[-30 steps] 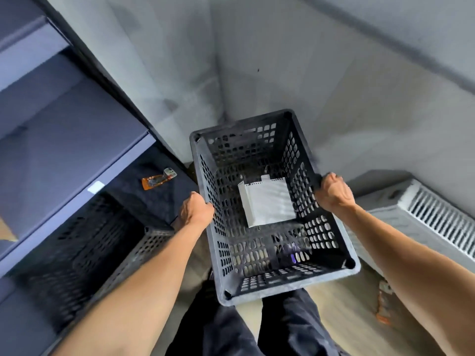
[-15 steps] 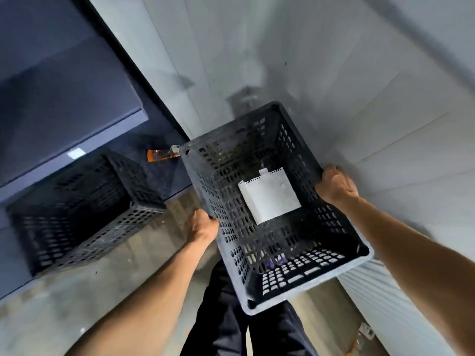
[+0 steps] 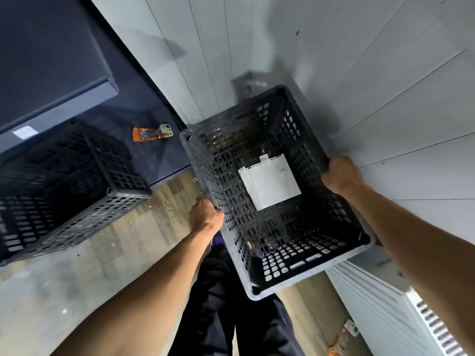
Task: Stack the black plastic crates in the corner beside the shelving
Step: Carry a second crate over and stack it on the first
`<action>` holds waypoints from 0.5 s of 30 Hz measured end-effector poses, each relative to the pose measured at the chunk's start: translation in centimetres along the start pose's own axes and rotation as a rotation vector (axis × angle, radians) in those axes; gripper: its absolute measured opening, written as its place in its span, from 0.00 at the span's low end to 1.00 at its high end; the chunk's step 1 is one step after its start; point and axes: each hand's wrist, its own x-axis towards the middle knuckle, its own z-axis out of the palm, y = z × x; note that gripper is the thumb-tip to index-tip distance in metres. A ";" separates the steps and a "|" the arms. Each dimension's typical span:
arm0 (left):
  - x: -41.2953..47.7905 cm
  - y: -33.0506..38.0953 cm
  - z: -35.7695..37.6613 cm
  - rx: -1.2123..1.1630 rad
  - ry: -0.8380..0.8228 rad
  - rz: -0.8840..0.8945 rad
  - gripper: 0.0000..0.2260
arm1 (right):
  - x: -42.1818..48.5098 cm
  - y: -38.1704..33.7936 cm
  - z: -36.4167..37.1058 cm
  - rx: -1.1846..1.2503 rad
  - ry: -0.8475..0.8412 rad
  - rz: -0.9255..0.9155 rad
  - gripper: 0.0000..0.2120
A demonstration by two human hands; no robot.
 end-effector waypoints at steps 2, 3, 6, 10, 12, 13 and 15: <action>0.5 0.3 0.4 0.007 -0.021 0.005 0.12 | 0.6 0.5 0.1 0.029 -0.015 0.002 0.13; 0.7 0.3 0.6 0.004 -0.031 0.002 0.12 | 0.8 0.7 0.1 0.031 -0.026 0.003 0.13; 1.6 0.3 1.2 -0.023 -0.050 -0.017 0.13 | 1.5 1.0 0.3 0.021 -0.060 -0.011 0.12; 3.0 -0.2 2.6 -0.060 -0.098 -0.045 0.13 | 2.4 1.5 0.5 0.009 -0.093 -0.027 0.09; 3.4 -0.3 3.2 -0.067 -0.106 -0.041 0.14 | 2.7 1.6 0.6 0.017 -0.085 -0.025 0.09; 3.2 -0.1 3.1 -0.071 -0.106 -0.034 0.14 | 2.7 1.6 0.6 0.020 -0.084 -0.024 0.08; 2.6 0.4 2.8 -0.076 -0.109 -0.024 0.13 | 2.9 1.5 0.6 0.032 -0.078 -0.014 0.08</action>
